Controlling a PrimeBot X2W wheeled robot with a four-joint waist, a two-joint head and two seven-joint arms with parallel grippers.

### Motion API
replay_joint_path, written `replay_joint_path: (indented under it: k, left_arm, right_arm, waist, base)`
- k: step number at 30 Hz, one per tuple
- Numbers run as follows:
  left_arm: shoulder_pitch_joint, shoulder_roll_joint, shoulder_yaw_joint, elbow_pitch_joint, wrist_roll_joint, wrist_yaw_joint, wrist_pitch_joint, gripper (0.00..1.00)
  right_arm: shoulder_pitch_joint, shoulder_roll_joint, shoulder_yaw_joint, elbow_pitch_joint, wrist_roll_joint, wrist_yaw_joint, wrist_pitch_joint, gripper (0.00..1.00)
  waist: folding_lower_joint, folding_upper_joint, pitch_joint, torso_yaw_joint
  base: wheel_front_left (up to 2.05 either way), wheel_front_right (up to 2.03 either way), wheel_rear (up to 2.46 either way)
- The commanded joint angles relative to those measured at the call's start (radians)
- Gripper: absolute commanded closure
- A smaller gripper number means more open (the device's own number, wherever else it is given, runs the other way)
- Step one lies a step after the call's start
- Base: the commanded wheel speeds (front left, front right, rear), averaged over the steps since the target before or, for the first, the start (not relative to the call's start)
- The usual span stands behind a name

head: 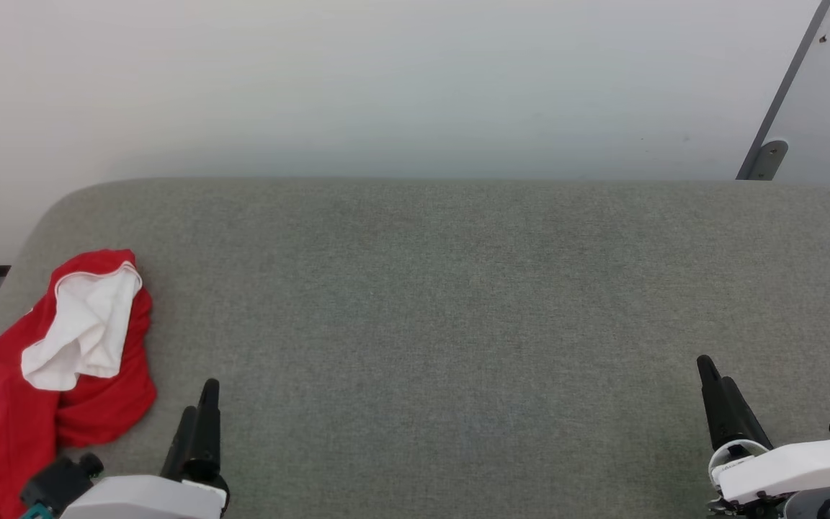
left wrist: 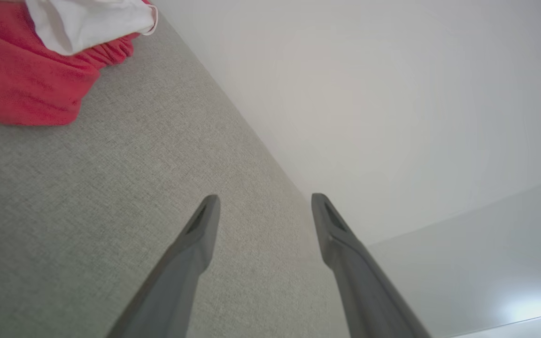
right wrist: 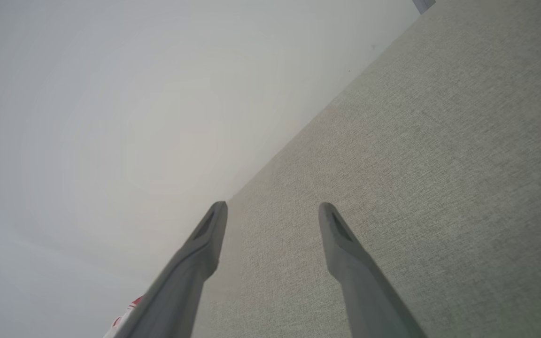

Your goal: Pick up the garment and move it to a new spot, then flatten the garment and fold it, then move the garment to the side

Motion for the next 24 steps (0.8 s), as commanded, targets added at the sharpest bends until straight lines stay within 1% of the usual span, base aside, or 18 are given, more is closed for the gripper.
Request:
replay_joint_path:
  k: [1,6,10,24]
  left_arm:
    - [-0.008,0.010,-0.001,-0.016,0.034,0.006,-0.008,0.00]
    - [-0.001,0.020,-0.001,-0.010,0.134,0.002,-0.023,0.00]
    - [-0.001,0.025,0.001,-0.007,0.202,-0.009,-0.036,0.00]
    - [-0.004,0.036,0.018,0.010,0.411,-0.049,-0.074,0.00]
  right_arm:
    - [-0.030,-0.004,-0.003,-0.008,-0.041,0.000,-0.007,0.00]
    - [-0.029,0.003,-0.015,-0.007,-0.145,0.000,-0.009,0.00]
    - [-0.026,0.008,-0.021,-0.012,-0.209,0.000,-0.010,0.00]
    - [-0.019,0.007,-0.036,-0.032,-0.387,-0.001,-0.025,0.00]
  waist:
    - [0.0000,0.0000,0.000,0.000]
    - [0.0000,0.0000,-0.001,-0.001]
    - [0.0000,0.0000,-0.002,-0.002]
    - [0.0000,0.0000,-0.006,-0.007]
  base:
    - [0.00,0.00,0.00]
    - [0.00,0.00,0.00]
    - [0.00,0.00,0.00]
    - [0.00,0.00,0.00]
